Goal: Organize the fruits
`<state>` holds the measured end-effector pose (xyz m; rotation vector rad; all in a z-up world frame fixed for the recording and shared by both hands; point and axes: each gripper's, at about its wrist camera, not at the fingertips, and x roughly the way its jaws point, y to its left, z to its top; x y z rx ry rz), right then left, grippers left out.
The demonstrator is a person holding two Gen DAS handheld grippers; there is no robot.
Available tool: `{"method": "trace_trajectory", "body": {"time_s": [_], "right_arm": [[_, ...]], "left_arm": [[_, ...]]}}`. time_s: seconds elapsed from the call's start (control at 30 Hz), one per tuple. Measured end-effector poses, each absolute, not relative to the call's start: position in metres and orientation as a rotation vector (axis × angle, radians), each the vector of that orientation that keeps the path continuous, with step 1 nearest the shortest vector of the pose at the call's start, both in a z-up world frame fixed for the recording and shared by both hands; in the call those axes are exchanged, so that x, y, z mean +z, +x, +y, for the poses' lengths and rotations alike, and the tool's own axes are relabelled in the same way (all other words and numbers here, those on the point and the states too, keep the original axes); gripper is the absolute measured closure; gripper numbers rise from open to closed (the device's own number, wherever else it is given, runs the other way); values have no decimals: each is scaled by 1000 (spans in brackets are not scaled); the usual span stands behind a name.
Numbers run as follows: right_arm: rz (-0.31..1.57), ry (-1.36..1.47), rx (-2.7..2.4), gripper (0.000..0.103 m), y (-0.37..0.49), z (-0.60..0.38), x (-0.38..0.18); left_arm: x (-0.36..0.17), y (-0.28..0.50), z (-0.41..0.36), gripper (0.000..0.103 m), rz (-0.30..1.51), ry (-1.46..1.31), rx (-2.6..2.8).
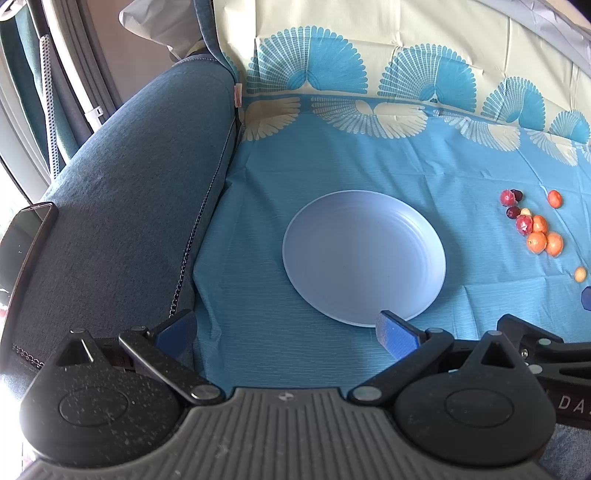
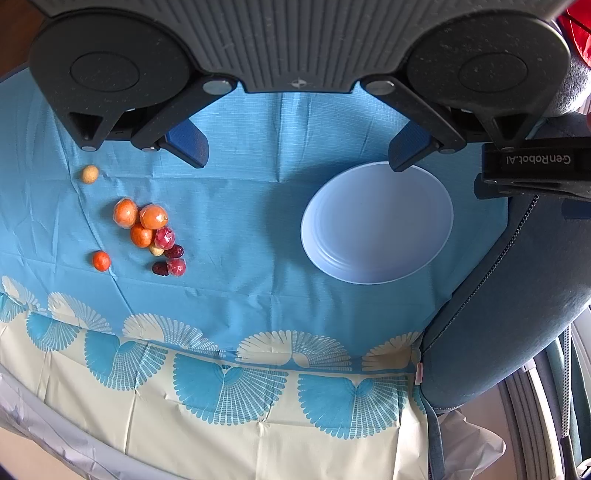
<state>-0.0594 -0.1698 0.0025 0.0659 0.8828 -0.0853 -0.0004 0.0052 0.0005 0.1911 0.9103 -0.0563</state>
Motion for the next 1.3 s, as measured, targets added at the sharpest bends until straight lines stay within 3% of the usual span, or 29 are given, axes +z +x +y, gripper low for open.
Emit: {"method": "trace_trajectory", "body": {"time_s": [0.43,0.73,1.0,1.3], "right_arm": [[870,118,-66,0,-60,-176,2],[763,146,-182,1,-69,-222,11],[732,253,-403,0,-90,-326,-6],[858,261,-522,1,-80,-408,-60]], "left_arm": [[0,0,-1,0,916,210,-54],[4,7,-31,0,916,217,-102],[-4,15,-118,0,917,238,-245],[-47,44,-240,0,918,289,-470]]}}
